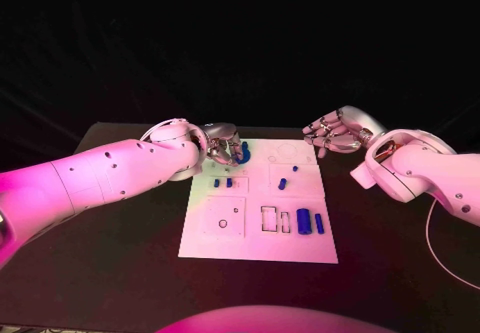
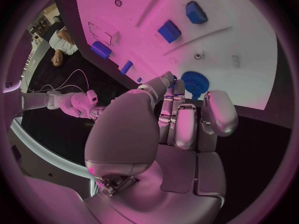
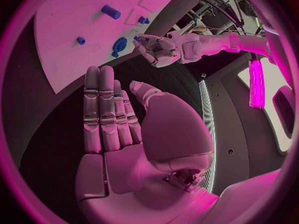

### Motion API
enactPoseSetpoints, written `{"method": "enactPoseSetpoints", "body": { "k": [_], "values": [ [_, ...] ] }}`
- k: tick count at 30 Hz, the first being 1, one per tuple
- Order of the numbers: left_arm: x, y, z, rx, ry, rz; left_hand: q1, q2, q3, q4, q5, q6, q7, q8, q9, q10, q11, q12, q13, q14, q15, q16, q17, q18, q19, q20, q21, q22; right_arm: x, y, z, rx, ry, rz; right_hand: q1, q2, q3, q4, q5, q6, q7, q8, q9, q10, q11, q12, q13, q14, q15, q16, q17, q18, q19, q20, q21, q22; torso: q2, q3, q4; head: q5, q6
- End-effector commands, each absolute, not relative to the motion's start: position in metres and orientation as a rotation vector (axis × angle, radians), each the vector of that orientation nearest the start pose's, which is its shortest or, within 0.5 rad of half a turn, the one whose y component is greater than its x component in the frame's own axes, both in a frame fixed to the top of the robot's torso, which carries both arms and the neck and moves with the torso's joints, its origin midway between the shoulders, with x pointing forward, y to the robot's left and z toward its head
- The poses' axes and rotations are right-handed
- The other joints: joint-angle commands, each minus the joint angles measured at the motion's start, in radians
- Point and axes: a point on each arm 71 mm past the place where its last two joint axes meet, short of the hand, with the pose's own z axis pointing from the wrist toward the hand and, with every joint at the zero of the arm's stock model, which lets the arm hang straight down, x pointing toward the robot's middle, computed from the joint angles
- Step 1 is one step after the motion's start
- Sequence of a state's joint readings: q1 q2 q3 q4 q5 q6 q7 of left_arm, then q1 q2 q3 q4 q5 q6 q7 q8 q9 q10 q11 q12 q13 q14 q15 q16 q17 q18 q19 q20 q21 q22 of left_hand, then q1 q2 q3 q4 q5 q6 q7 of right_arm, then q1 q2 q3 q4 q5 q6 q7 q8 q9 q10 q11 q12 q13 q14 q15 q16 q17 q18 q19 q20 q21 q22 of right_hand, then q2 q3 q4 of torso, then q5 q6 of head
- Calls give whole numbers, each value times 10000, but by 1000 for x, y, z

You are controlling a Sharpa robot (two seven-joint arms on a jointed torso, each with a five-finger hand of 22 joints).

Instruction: Assemble the parts on the task board

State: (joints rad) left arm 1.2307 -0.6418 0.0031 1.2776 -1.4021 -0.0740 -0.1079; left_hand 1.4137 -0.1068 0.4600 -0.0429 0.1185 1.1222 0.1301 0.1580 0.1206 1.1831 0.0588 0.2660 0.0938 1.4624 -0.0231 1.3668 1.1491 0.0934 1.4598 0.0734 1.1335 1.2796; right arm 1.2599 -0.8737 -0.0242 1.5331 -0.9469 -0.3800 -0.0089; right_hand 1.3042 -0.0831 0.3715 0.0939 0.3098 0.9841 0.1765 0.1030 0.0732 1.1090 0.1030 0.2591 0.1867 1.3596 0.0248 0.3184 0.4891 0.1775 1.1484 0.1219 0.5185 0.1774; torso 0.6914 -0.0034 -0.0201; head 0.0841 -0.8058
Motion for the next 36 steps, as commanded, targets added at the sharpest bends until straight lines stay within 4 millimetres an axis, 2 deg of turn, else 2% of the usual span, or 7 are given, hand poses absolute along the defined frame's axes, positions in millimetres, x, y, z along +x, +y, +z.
{"method": "enactPoseSetpoints", "body": {
  "k": [1,6,11,15,20,29,36],
  "values": [
    [533,170,-185,1538,18911,-6255,-119,-14,39,12,35,75,-28,-47,7,76,-28,-53,-12,102,-5,-10,-15,-55,42,25,32,6,498,-215,-148,2953,16310,9332,-130,5,15,55,-5,-17,32,-42,-6,78,-13,-59,-26,67,-11,-62,-9,53,58,14,-67,-16,26,-5,-21,118,16],
    [531,179,-186,1429,18972,-6135,-123,-13,42,12,40,74,-28,-51,6,76,-28,-61,-12,102,-5,-11,-15,-54,40,24,32,7,497,-215,-149,2954,16248,9359,-130,6,19,50,0,-21,31,-45,-6,73,-12,-71,-56,58,-8,-96,-12,53,56,17,-93,-30,8,-25,-1,112,-9],
    [531,185,-187,1342,18996,-6026,-135,-20,49,11,48,69,-24,-64,4,76,-25,-84,-12,102,-5,-11,-17,-54,35,24,31,11,497,-215,-150,2955,16217,9374,-128,7,21,46,1,-23,32,-46,-6,70,-11,-76,-68,54,-7,-110,-13,52,55,18,-104,-36,11,-14,-13,116,50],
    [530,190,-187,1281,19018,-5950,-138,-21,51,11,50,70,-23,-65,4,78,-25,-88,-12,101,-5,-14,-22,-52,32,24,21,5,497,-215,-150,2957,16222,9385,-128,7,21,46,1,-23,32,-46,-6,70,-11,-76,-68,54,-7,-110,-13,52,55,18,-104,-36,19,-7,-37,197,141],
    [530,194,-188,1211,19079,-5836,-139,-21,52,11,51,70,-23,-67,4,79,-25,-91,-12,102,-4,-12,-18,-53,33,24,29,10,497,-215,-151,2961,16219,9392,-121,10,28,37,5,-26,32,-48,-6,67,-9,-86,-92,50,-6,-136,-14,53,55,20,-123,-47,12,-13,-13,182,114],
    [533,196,-194,1230,19179,-5611,-140,-20,55,10,53,71,-23,-69,4,82,-25,-95,-11,104,-4,-9,-13,-55,35,25,41,20,497,-214,-151,2961,16205,9402,-116,10,32,30,8,-26,33,-49,-6,66,-8,-92,-108,47,-4,-152,-15,53,54,21,-136,-55,16,-9,-29,197,141],
    [535,194,-199,1270,19313,-5513,-138,-19,63,6,56,72,-24,-73,4,87,-26,-104,-9,102,-5,-13,-21,-52,29,25,26,12,497,-214,-151,2962,16211,9399,-116,10,32,30,8,-26,33,-49,-6,66,-8,-92,-108,47,-4,-152,-15,53,54,21,-136,-55,12,-2,-28,190,119]
  ]
}}
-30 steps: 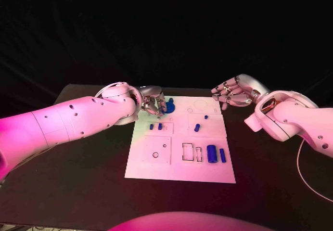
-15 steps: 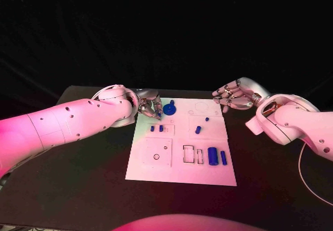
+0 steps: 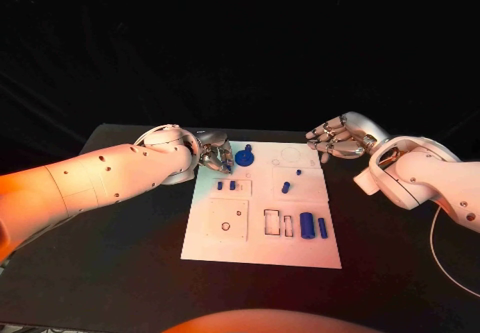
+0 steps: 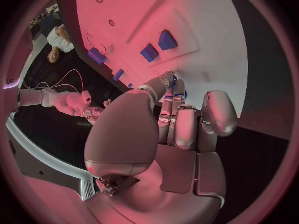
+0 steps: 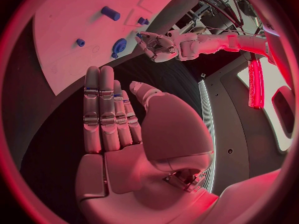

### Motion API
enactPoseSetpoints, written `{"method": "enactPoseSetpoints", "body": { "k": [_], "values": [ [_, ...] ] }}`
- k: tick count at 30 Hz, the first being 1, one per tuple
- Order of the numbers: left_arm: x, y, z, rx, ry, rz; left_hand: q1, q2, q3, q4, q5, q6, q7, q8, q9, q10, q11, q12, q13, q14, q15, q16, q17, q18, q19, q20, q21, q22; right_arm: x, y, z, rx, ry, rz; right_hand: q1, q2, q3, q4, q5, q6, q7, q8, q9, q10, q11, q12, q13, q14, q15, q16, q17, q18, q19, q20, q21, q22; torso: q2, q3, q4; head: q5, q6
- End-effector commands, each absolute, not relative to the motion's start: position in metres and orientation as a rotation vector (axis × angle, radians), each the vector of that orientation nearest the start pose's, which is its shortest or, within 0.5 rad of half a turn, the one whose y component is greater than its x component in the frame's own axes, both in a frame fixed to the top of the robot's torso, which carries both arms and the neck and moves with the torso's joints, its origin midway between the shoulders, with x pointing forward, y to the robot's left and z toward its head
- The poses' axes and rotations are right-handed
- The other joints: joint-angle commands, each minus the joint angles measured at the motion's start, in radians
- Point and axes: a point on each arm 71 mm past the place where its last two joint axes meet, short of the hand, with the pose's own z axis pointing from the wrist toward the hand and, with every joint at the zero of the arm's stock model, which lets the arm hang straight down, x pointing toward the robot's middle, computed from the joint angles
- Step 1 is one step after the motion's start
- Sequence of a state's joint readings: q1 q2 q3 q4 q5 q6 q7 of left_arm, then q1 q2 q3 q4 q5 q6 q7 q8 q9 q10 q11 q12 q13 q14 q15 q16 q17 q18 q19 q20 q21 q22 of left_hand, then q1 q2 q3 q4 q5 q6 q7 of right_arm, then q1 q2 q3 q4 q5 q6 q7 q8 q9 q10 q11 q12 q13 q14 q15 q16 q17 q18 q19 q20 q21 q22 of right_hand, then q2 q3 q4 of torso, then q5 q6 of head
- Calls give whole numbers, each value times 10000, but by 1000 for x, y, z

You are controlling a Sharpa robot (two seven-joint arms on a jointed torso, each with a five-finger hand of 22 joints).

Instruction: Assemble the parts on the task board

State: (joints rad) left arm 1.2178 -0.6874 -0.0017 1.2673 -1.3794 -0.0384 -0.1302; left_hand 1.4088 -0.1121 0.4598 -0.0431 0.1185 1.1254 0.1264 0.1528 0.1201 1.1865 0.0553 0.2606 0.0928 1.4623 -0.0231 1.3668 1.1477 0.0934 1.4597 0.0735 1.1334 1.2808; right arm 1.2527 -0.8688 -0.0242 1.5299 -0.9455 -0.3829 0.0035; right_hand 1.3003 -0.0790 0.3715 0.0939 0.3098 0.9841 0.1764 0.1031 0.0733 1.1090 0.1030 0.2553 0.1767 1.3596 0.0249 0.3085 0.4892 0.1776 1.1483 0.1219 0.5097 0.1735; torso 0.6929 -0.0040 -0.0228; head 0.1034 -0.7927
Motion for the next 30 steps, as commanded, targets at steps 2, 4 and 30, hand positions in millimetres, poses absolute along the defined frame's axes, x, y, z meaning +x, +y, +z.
{"method": "enactPoseSetpoints", "body": {
  "k": [2,4,30],
  "values": [
    [535,194,-199,1273,19333,-5500,-89,35,65,7,57,40,13,-22,8,52,9,-50,0,103,-5,-13,-6,-52,30,24,27,0,497,-214,-151,2957,16219,9404,-76,-30,32,30,8,-27,34,-50,-7,66,-8,-53,-8,47,-4,-54,-16,52,55,21,-48,-16,-5,5,6,1,-19],
    [535,193,-200,1282,19363,-5486,-91,35,66,8,57,40,14,-22,9,53,9,-52,1,103,-5,-13,-6,-52,29,24,27,0,497,-214,-151,2950,16230,9416,-76,-30,32,30,8,-27,34,-50,-7,66,-8,-53,-8,47,-4,-54,-16,52,55,21,-48,-16,-1,3,14,-6,-34],
    [536,191,-207,1319,19848,-5131,-111,51,88,8,60,85,2,-21,18,109,-2,-75,18,102,-10,-22,-33,-56,26,25,52,28,497,-215,-151,2956,16271,9417,-72,-28,38,19,12,-28,38,-51,-6,65,-5,-64,-41,45,-1,-87,-16,52,56,23,-73,-31,-5,0,4,-21,-144]
  ]
}}
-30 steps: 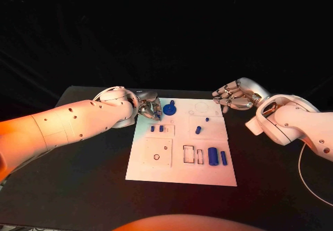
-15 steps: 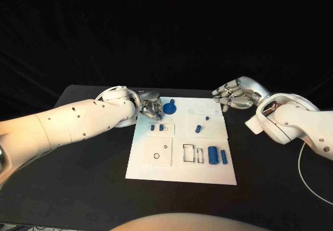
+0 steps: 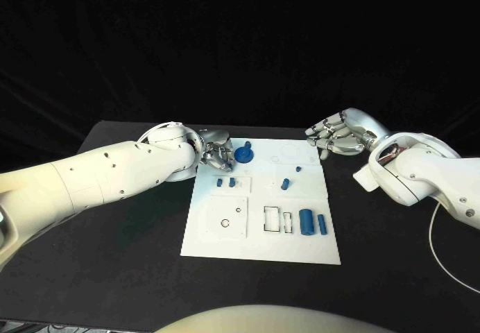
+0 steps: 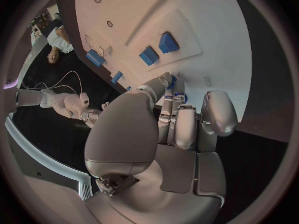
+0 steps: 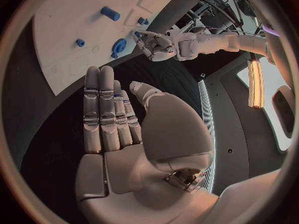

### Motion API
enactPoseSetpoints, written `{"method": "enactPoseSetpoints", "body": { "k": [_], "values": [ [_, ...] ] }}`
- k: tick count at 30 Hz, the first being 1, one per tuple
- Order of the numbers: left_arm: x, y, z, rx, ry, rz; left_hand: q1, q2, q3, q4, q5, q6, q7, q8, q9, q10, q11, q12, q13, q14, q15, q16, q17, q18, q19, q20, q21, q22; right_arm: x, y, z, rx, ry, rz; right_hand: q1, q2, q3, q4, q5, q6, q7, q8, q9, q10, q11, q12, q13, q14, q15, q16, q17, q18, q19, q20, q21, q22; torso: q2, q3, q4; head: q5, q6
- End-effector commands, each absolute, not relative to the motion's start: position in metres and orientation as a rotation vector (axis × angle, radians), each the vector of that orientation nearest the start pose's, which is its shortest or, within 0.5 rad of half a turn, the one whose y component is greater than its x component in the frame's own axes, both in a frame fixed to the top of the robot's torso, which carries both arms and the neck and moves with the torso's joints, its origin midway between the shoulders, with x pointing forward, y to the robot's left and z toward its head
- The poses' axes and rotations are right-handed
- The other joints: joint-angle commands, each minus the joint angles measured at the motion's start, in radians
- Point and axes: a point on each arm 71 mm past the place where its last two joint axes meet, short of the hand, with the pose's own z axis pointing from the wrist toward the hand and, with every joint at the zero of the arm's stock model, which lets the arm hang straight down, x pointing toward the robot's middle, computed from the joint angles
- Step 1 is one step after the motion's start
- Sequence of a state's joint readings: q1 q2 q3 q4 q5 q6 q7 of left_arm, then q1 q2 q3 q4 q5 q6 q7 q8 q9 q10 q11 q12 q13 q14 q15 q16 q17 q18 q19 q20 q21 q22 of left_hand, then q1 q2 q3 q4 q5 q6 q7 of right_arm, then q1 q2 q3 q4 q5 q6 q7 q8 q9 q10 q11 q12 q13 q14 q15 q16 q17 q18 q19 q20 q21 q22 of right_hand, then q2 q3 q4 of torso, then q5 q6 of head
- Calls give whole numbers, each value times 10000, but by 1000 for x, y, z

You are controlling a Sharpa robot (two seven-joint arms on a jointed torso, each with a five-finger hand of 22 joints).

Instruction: Assemble the parts on the task board

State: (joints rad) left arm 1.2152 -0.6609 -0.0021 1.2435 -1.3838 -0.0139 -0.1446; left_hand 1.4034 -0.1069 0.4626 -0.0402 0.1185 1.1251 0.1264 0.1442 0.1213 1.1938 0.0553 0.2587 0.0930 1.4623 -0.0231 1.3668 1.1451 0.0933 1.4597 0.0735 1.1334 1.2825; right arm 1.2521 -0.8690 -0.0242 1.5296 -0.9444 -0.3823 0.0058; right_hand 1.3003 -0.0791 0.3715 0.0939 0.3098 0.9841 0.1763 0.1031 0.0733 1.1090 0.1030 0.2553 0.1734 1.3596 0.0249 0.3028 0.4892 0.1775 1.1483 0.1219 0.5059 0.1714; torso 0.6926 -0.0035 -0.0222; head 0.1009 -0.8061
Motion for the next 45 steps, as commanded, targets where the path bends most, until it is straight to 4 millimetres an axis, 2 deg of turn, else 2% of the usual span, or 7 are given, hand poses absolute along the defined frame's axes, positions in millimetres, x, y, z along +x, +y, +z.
{"method": "enactPoseSetpoints", "body": {
  "k": [1,22,26,29,32,38,45],
  "values": [
    [536,191,-207,1321,19863,-5124,-57,-1,60,-21,60,88,2,65,6,36,-2,-56,16,102,-10,-22,-7,-55,27,24,52,12,497,-215,-151,2956,16272,9417,-72,-28,38,19,12,-27,38,-51,-7,65,-5,-64,-7,46,-1,-29,-16,52,56,23,-36,-9,-3,-8,-2,8,-20],
    [535,189,-205,1365,19618,-5578,-215,-62,16,15,-75,99,0,1,7,67,1,-217,39,109,-8,-22,-40,-65,16,22,125,97,498,-215,-152,2988,16253,9403,-68,-18,47,13,14,-29,40,-52,-7,67,-3,-70,-29,48,0,-49,-16,52,60,24,-52,-18,1,1,6,17,-66],
    [535,189,-205,1334,19636,-5532,-381,-165,-63,93,-121,-142,101,-178,-60,-124,100,-430,-4,96,67,-38,-91,-63,-15,61,74,87,498,-215,-152,2993,16253,9405,-68,-18,47,13,14,-29,40,-52,-7,67,-3,-70,-29,48,0,-49,-16,52,60,24,-52,-18,2,-1,-1,25,-60],
    [536,190,-205,1256,19582,-5527,-515,-316,-118,160,-109,-602,313,-483,-200,-483,292,-726,-95,41,219,-109,-255,-51,-83,158,-75,18,498,-215,-152,3000,16265,9396,-66,-16,49,10,15,-29,41,-52,-7,68,-3,-72,-37,50,0,-56,-15,52,62,24,-57,-21,-1,0,-4,19,-68],
    [536,191,-204,1159,19531,-5568,-560,-410,-143,184,-110,-860,421,-652,-290,-688,413,-884,-152,-26,314,-187,-420,-18,-175,238,-302,-107,498,-215,-153,3007,16281,9386,-66,-16,49,10,15,-29,41,-52,-7,68,-3,-72,-37,50,0,-56,-15,52,62,24,-57,-21,-4,1,0,25,-65],
    [536,191,-205,1108,19541,-5585,-565,-439,-148,196,-108,-938,455,-705,-328,-758,452,-948,-174,-62,350,-219,-495,6,-226,282,-420,-169,498,-215,-153,3015,16300,9375,-66,-16,49,10,15,-29,41,-52,-7,68,-3,-72,-37,50,0,-56,-15,52,62,24,-57,-21,-2,-1,-1,19,-85],
    [536,192,-204,1082,19507,-5594,-547,-423,-137,195,-105,-907,466,-691,-329,-734,453,-944,-171,-60,355,-207,-476,4,-223,293,-395,-149,498,-215,-153,3028,16336,9361,-67,-25,47,3,12,-37,45,-57,-8,65,1,-80,-55,51,3,-72,-15,52,65,26,-69,-28,-2,3,2,23,-56]
  ]
}}
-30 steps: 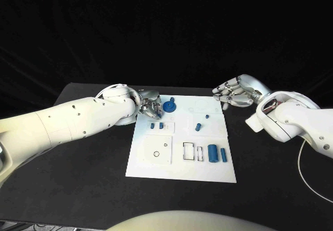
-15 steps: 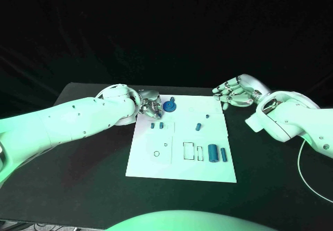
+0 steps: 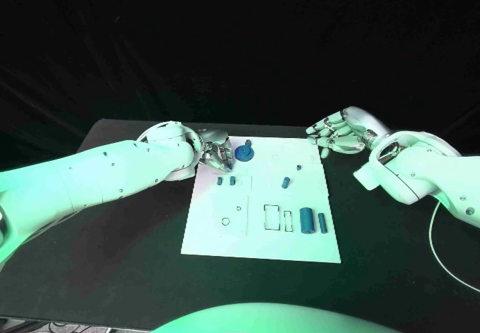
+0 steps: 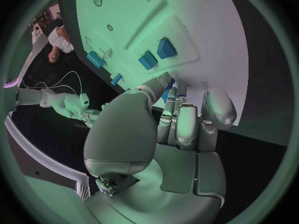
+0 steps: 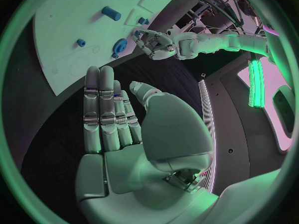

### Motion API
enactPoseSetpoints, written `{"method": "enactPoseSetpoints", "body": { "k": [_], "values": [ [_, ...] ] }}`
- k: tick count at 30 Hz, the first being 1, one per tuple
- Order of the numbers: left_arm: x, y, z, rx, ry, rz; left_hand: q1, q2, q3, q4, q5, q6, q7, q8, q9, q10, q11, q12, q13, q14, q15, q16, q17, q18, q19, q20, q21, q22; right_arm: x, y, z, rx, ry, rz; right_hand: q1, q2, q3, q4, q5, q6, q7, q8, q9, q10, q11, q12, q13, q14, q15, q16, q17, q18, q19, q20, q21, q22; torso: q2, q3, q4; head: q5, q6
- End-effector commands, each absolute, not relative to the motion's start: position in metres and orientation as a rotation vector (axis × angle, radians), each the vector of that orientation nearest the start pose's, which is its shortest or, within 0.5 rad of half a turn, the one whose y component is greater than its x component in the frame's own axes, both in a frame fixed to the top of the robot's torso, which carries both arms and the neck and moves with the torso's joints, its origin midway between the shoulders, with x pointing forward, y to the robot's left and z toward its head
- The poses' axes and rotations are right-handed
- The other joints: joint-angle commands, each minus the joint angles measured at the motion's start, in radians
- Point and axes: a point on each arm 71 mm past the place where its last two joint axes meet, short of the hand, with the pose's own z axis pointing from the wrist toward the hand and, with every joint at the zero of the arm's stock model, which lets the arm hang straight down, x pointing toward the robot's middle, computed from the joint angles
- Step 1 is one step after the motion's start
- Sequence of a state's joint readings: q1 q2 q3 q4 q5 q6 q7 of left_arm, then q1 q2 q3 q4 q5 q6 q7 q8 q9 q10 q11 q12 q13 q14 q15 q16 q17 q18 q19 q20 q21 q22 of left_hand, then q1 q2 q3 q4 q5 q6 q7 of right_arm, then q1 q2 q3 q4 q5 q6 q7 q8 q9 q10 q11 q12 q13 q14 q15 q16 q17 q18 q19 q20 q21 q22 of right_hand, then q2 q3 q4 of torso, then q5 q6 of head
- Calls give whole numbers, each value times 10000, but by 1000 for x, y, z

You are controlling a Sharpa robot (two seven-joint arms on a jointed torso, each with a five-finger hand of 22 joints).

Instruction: Assemble the parts on the task board

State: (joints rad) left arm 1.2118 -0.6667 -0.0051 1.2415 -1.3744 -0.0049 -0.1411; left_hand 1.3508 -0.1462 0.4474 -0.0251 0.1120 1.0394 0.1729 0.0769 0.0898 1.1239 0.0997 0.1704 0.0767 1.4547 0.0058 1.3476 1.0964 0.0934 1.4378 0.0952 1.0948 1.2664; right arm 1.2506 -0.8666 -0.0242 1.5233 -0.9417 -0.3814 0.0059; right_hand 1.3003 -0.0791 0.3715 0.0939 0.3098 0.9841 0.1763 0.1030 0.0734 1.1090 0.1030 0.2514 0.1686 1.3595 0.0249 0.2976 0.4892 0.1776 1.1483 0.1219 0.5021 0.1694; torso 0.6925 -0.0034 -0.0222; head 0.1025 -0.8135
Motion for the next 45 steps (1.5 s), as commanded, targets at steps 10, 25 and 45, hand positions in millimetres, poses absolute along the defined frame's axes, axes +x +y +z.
{"method": "enactPoseSetpoints", "body": {
  "k": [10,25,45],
  "values": [
    [536,195,-203,1015,19441,-5559,36,-80,47,12,-11,-266,8,-122,-99,-70,32,-115,-22,-10,85,-30,-57,25,-32,121,-64,-6,499,-216,-153,3049,16348,9320,-62,-30,50,-8,12,-44,47,-62,-9,58,5,-52,-32,47,8,-46,-16,52,65,27,-49,-19,0,-1,-2,8,22],
    [531,224,-195,79,19367,-5579,27,-193,2,-3,-13,-398,7,-137,-160,-198,57,-199,-43,-23,107,-31,-94,37,-45,156,-89,-6,502,-222,-157,1976,16740,8493,419,-201,100,-758,-287,282,-99,20,25,422,-181,-159,-470,1290,-291,490,454,62,1090,-342,481,221,-16,-11,3,12,68],
    [532,258,-177,-9903,15880,-13010,181,264,65,204,-1,21,41,272,-172,155,7,365,134,-2070,94,-2723,-4385,891,-2091,194,-5169,-3065,505,-194,-178,-4069,17304,4101,226,-147,248,-1145,-1860,866,-482,-287,-11,534,-408,-886,-1055,1634,-500,7201,5221,-22,1815,-503,2794,1783,6,-35,-16,-473,404]
  ]
}}
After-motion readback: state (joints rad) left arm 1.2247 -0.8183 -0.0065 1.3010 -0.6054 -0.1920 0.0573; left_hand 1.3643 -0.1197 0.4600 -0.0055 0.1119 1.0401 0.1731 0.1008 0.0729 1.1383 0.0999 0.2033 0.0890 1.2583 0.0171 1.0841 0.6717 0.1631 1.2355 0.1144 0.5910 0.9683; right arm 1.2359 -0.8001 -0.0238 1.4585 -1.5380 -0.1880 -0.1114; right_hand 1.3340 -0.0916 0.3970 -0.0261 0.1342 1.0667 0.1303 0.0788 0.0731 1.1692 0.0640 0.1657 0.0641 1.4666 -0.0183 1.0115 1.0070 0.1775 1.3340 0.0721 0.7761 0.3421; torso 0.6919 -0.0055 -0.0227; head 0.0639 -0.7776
